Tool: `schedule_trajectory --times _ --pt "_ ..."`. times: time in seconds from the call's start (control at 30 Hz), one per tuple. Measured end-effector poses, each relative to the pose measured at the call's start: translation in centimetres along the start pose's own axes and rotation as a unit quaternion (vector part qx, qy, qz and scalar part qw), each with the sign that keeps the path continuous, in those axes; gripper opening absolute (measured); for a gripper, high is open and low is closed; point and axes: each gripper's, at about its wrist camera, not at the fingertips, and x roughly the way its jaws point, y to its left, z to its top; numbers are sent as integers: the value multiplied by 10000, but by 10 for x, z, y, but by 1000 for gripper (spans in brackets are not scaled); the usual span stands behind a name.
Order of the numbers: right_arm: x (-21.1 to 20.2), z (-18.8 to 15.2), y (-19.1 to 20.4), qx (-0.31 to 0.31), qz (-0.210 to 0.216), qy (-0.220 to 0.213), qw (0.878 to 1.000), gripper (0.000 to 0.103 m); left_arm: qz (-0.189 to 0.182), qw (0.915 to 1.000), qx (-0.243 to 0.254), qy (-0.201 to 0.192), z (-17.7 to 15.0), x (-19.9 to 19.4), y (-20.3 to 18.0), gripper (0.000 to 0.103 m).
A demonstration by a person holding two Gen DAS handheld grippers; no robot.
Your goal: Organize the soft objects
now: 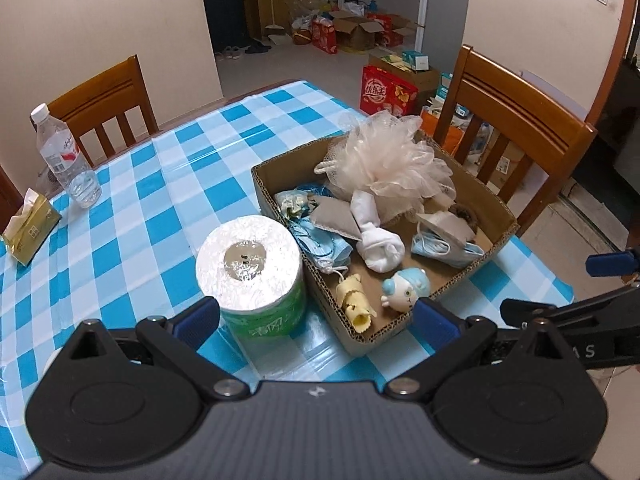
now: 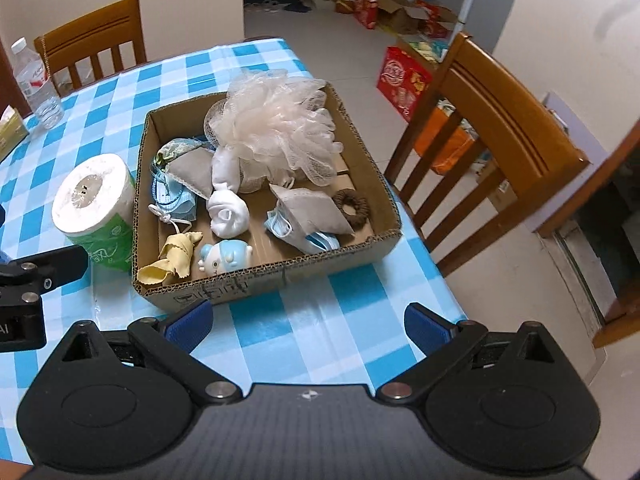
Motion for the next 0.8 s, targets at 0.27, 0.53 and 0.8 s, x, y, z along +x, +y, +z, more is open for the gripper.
schedule_trajectory --times 0.27,0.53,0.8 --pt "-16 -6 0 232 -59 -115 9996 103 32 10000 17 89 -3 -5 -1 102" --pt "-21 -8 2 264 -39 -177 9995 103 62 9999 12 115 -5 -5 -1 102" --pt "-22 -8 2 286 -24 -194 9994 103 86 9999 7 117 -4 -6 -1 102"
